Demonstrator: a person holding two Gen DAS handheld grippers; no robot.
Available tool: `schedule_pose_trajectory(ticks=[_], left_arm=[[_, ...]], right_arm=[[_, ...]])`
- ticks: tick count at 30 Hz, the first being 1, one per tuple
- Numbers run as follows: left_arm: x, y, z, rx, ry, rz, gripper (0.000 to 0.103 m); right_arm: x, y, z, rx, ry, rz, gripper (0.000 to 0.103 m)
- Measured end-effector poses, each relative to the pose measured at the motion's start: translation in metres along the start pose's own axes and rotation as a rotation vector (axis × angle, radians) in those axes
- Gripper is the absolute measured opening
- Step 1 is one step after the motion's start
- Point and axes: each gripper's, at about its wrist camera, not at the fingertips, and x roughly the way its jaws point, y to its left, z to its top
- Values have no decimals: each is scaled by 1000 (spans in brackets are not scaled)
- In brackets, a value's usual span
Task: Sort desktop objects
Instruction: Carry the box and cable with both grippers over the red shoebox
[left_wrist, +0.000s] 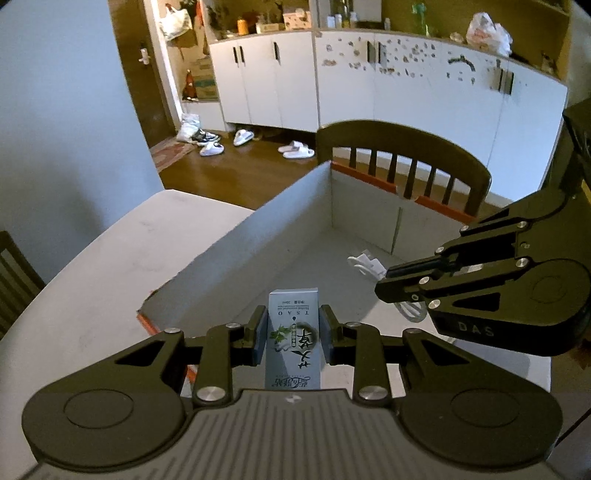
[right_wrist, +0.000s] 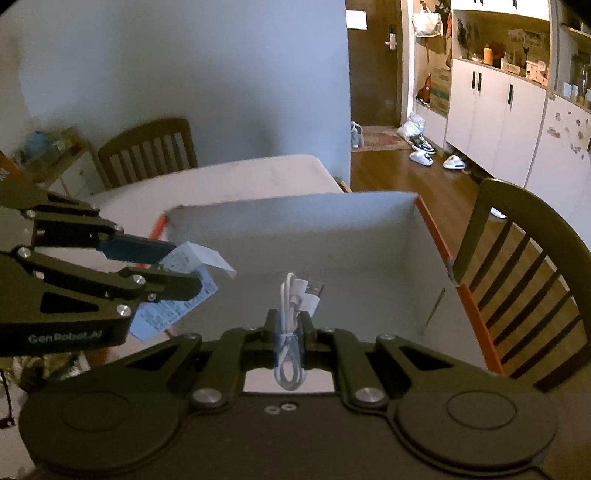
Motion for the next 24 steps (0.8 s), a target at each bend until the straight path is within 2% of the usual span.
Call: schedule_pose_trajectory(ticks=[12,24], left_arm=[[49,-6,9,64,99,-37,28],[95,-8,8,124,241,-44,28]], right_arm=[[36,-23,-5,22,86,-15,8],[60,-24,-3,0,197,-16,8]])
